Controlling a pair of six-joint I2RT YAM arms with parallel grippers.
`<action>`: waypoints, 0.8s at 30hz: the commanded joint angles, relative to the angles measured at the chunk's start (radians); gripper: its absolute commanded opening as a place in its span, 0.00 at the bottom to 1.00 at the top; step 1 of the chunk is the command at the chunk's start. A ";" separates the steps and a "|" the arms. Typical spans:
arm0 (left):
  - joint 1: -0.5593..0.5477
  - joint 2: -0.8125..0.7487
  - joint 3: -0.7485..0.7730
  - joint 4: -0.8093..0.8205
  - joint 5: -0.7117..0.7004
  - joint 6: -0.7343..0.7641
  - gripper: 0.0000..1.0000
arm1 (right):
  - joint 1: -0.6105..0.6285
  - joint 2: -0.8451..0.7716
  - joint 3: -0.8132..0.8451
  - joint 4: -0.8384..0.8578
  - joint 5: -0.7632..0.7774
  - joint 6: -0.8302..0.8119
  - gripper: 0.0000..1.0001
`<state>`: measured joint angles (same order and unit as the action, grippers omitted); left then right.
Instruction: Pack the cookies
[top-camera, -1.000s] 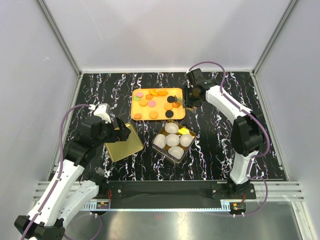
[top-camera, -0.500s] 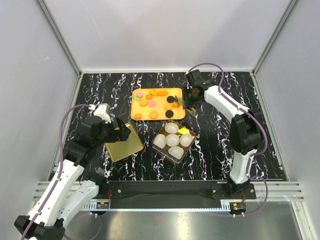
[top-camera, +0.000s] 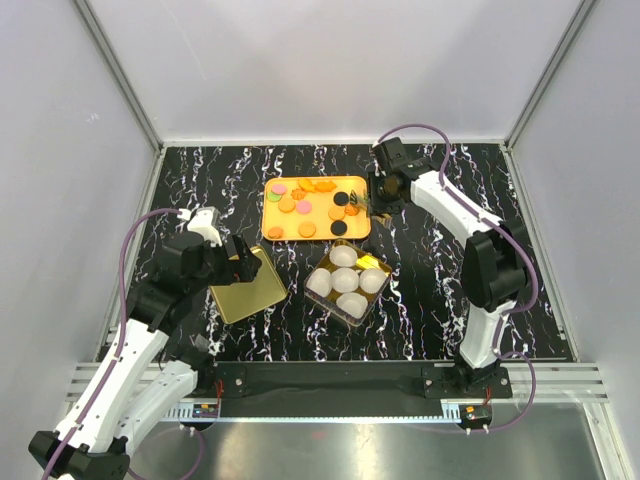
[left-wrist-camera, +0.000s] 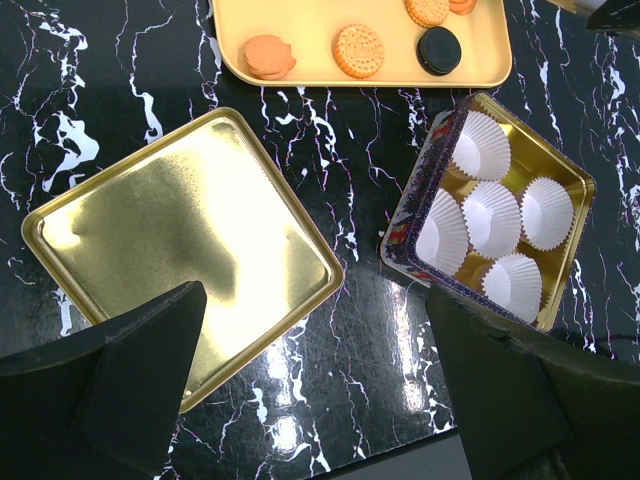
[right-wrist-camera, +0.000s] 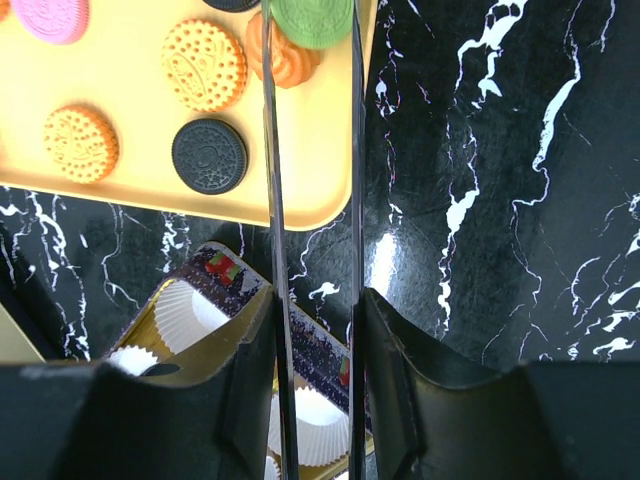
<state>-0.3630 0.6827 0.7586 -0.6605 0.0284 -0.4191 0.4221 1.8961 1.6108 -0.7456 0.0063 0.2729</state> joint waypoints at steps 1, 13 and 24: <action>-0.001 -0.003 -0.002 0.022 -0.013 -0.003 0.99 | -0.006 -0.092 0.046 0.017 -0.003 -0.003 0.39; -0.001 -0.002 -0.002 0.022 -0.016 -0.003 0.99 | -0.006 -0.216 -0.026 0.008 -0.074 0.012 0.38; -0.001 0.003 -0.002 0.022 -0.015 -0.003 0.99 | 0.067 -0.515 -0.210 -0.055 -0.126 0.037 0.37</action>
<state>-0.3626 0.6830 0.7586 -0.6605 0.0257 -0.4191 0.4507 1.4864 1.4349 -0.7780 -0.0780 0.2924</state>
